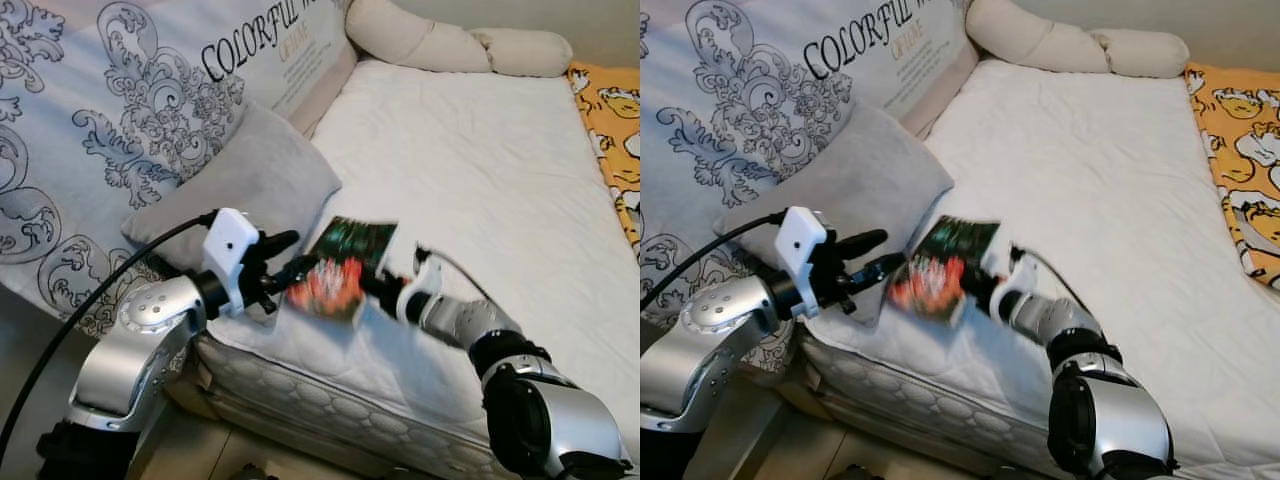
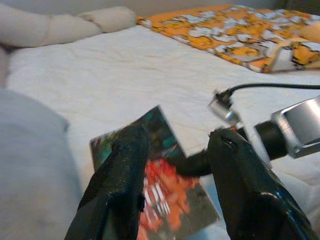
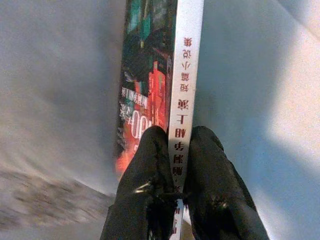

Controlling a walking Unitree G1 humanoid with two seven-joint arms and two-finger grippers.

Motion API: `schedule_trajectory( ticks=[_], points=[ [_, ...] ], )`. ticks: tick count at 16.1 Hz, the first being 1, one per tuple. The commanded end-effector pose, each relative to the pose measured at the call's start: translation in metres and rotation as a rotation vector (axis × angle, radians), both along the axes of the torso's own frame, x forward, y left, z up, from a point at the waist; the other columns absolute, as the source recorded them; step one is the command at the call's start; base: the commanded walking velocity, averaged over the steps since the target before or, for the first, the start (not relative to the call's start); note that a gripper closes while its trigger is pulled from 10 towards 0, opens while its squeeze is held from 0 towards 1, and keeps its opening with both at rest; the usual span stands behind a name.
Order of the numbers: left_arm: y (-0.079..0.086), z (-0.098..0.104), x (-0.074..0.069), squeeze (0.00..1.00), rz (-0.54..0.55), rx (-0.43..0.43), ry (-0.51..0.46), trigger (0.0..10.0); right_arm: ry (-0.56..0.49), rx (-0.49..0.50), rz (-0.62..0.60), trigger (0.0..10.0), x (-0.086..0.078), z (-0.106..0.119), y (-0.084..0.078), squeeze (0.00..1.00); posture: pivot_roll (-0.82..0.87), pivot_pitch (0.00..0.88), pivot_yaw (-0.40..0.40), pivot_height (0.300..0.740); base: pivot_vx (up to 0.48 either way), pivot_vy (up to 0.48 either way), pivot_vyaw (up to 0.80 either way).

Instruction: Clean up the room

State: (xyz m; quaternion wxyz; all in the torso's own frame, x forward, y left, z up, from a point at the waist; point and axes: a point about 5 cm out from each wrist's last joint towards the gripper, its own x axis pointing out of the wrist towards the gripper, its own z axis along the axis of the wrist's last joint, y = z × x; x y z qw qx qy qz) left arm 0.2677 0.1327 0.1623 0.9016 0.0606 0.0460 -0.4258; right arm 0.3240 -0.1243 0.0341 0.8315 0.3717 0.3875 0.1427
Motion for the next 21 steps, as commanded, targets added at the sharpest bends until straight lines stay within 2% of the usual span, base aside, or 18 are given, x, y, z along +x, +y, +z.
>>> schedule_trajectory(
  ticks=[1,6,12,16,17,18,19,20,21],
  points=[
    [-0.002,0.004,-0.001,0.25,-0.026,0.015,-0.005,10.0,-0.023,-0.075,0.013,10.0,0.001,-0.001,-0.004,0.00,0.03,0.000,0.059,0.740,0.000,0.000,0.00],
    [-0.006,0.006,-0.001,0.25,-0.046,0.019,-0.001,10.0,-0.084,-0.224,0.019,10.0,0.005,-0.001,-0.019,0.00,0.04,0.000,0.060,0.740,0.000,0.000,0.00],
    [-0.012,0.006,-0.012,0.25,-0.141,0.015,0.048,10.0,-0.135,-0.268,0.011,10.0,0.015,0.009,-0.020,0.00,0.08,0.023,0.074,0.740,0.000,0.000,0.00],
    [-0.016,0.010,-0.029,0.25,-0.251,0.014,0.101,10.0,-0.161,-0.344,0.017,10.0,0.022,0.019,-0.033,0.00,0.11,0.051,0.087,0.740,0.000,0.000,0.00],
    [-0.015,0.010,-0.033,0.25,-0.284,0.017,0.125,10.0,-0.166,-0.363,0.036,10.0,0.022,0.020,-0.034,0.10,0.11,0.047,0.084,0.740,0.000,0.000,0.00],
    [-0.015,0.009,-0.033,0.25,-0.291,0.018,0.132,10.0,-0.166,-0.365,0.040,10.0,0.022,0.020,-0.034,0.10,0.11,0.046,0.084,0.740,0.000,0.000,0.00],
    [-0.015,0.008,-0.034,0.25,-0.297,0.032,0.144,10.0,-0.166,-0.368,0.044,10.0,0.022,0.019,-0.034,0.91,0.11,0.041,0.083,0.740,0.000,0.000,0.00],
    [-0.013,0.005,-0.035,0.26,-0.303,0.075,0.153,10.0,-0.165,-0.366,0.040,10.0,0.023,0.020,-0.034,1.00,0.11,0.038,0.082,0.740,0.000,0.000,0.00],
    [-0.011,0.002,-0.034,0.26,-0.295,0.104,0.155,10.0,-0.163,-0.365,0.032,10.0,0.023,0.020,-0.034,1.00,0.11,0.033,0.080,0.740,0.000,0.000,0.00]
  ],
)
